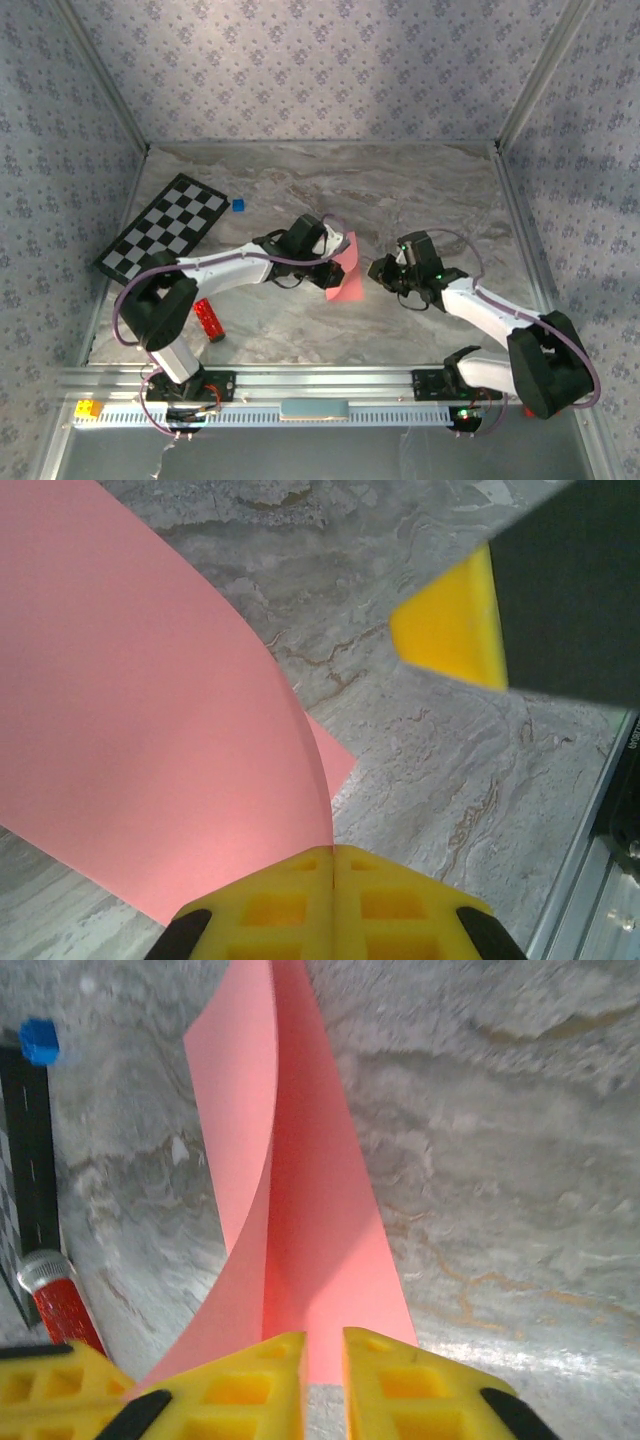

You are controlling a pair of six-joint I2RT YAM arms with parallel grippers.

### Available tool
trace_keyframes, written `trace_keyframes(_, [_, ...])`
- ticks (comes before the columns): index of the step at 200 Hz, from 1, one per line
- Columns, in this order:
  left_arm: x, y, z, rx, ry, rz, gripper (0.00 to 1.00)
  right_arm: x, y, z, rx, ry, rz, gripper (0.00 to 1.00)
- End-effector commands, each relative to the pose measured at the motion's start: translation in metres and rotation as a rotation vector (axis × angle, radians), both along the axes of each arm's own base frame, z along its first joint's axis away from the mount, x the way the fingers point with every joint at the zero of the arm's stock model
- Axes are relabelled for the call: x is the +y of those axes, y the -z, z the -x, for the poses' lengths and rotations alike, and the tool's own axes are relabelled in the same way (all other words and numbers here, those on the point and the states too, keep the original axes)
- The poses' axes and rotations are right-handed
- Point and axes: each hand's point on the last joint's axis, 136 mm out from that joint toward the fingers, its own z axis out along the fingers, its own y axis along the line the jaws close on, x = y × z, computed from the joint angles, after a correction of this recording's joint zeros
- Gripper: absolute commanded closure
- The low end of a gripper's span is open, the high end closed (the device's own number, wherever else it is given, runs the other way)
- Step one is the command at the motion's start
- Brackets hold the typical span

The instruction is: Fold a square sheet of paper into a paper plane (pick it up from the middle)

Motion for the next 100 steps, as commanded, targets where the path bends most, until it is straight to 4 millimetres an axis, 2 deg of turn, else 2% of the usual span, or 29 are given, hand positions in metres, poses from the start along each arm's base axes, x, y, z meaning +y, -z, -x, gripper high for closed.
trace_keyframes(1, [-0.005, 0.001, 0.0, 0.039, 0.005, 0.029, 1.0, 0.01, 0.01, 0.006, 0.014, -0.04, 0.026, 0.89])
trace_keyframes(12, [-0.004, 0.002, -0.001, 0.043, 0.004, 0.025, 1.0, 0.016, 0.012, 0.006, 0.02, -0.049, 0.031, 0.92])
trace_keyframes(41, [-0.003, 0.003, 0.0, 0.045, 0.011, 0.014, 1.0, 0.038, 0.005, 0.001, -0.013, -0.085, -0.029, 0.92])
trace_keyframes(65, [-0.003, 0.004, 0.0, 0.05, 0.009, 0.012, 1.0, 0.048, 0.007, -0.002, -0.002, -0.105, -0.048, 0.92])
trace_keyframes(100, [-0.005, 0.007, -0.001, 0.062, 0.004, 0.009, 0.94, 0.057, 0.005, -0.005, -0.001, -0.127, -0.08, 0.92])
